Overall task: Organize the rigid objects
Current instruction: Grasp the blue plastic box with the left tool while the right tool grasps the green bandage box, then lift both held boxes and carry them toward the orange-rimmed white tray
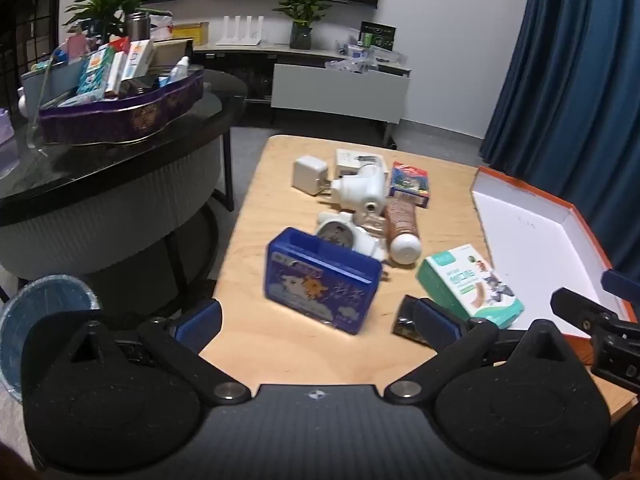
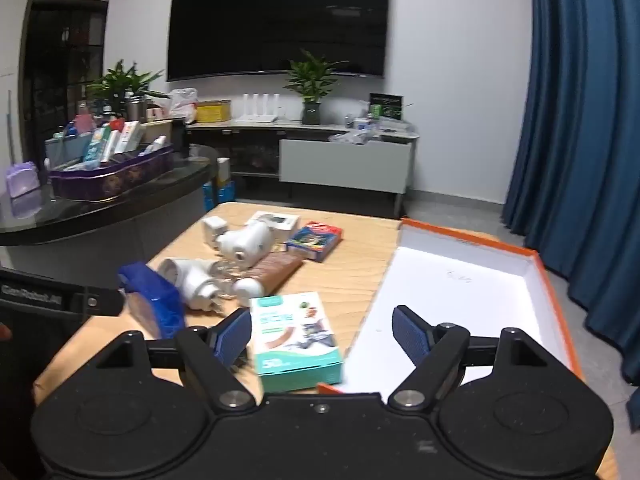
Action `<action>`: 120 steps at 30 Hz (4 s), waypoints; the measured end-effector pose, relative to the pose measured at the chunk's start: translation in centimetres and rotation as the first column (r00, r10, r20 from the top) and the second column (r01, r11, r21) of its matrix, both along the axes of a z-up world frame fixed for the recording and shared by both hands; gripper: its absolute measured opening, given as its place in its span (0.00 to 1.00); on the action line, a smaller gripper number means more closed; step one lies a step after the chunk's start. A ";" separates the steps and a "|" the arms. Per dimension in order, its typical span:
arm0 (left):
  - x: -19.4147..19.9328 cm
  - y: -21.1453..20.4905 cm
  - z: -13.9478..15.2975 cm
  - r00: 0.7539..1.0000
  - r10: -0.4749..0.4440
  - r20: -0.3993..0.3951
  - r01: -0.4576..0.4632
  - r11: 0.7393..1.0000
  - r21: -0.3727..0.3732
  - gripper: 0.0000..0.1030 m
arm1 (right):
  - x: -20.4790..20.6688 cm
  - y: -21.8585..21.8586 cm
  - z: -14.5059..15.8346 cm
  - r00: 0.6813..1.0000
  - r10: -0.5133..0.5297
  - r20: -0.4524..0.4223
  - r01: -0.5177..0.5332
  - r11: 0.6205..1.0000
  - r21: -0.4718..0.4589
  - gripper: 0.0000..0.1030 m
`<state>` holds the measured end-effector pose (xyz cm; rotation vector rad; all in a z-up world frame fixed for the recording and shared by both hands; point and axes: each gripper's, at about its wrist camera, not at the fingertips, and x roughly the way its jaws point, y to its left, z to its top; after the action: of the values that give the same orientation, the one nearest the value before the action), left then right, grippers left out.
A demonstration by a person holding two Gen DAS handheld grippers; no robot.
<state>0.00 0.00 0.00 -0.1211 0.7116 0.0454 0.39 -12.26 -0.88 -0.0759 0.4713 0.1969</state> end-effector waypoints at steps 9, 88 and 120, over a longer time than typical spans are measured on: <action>0.9 1.7 -1.4 0.999 0.044 -0.015 -0.044 0.999 -0.020 1.00 | 0.6 1.5 -0.8 0.996 0.020 -0.090 -0.020 1.000 0.004 0.99; 7.8 -10.0 4.3 0.930 -0.324 0.175 0.331 0.944 -0.012 0.92 | 6.2 -9.8 4.5 0.969 -0.247 -0.022 0.247 0.956 0.157 0.82; 6.2 -12.6 4.1 0.913 -0.357 0.199 0.373 0.927 -0.049 0.92 | 5.0 -12.9 3.8 0.954 -0.299 -0.017 0.296 0.932 0.209 0.82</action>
<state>6.23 -12.57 4.07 -0.0717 0.5384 -0.3530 5.38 -25.15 2.96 0.2002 0.4388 -0.0532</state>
